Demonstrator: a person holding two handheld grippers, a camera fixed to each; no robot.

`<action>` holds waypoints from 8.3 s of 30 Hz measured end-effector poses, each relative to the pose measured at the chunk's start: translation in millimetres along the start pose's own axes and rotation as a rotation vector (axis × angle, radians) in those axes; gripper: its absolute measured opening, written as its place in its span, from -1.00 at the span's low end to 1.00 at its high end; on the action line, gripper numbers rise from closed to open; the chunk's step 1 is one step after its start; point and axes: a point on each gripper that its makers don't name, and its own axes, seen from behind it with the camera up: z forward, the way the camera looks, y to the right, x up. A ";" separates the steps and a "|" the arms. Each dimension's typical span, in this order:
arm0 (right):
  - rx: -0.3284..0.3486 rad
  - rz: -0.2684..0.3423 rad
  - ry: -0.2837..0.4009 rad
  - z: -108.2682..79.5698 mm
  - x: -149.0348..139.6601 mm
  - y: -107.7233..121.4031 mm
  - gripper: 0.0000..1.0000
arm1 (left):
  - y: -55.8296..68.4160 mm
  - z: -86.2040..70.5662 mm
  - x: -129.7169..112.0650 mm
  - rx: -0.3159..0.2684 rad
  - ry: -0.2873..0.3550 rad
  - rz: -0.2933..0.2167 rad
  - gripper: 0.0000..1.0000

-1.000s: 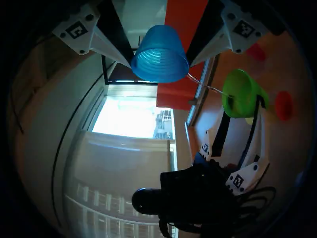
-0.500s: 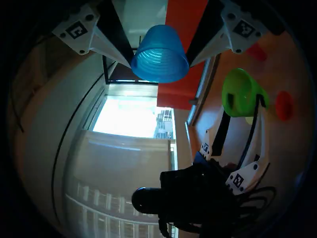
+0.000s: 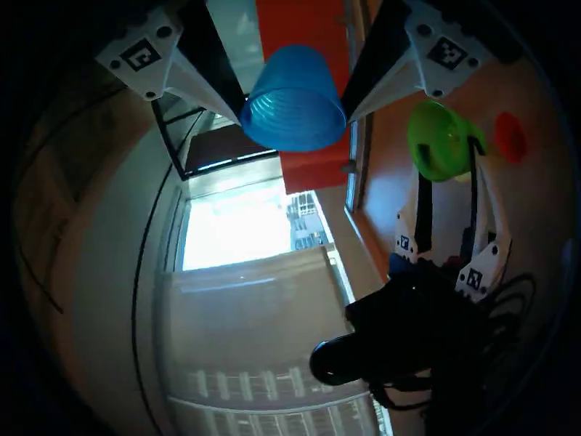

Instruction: Pour water

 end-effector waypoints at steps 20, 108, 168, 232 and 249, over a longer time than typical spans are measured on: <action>0.019 0.697 0.052 -16.6 2.8 -5.3 0.83 | -3.4 -0.8 0.5 0.011 -0.009 0.005 0.70; 0.318 1.238 -0.227 -72.9 -77.0 -150.9 0.84 | -10.0 -38.4 -90.4 -0.017 -0.382 0.058 0.70; 0.493 1.211 -0.366 -74.3 -101.4 -299.6 0.85 | -2.8 -68.5 -201.3 -0.028 -0.576 0.023 0.70; 0.509 1.201 -0.476 -109.9 -116.9 -360.1 1.00 | -0.6 -85.4 -212.9 -0.005 -0.609 0.035 1.00; 0.448 1.225 -0.487 -147.7 -114.9 -348.5 1.00 | -3.6 -109.3 -197.4 0.061 -0.587 0.007 1.00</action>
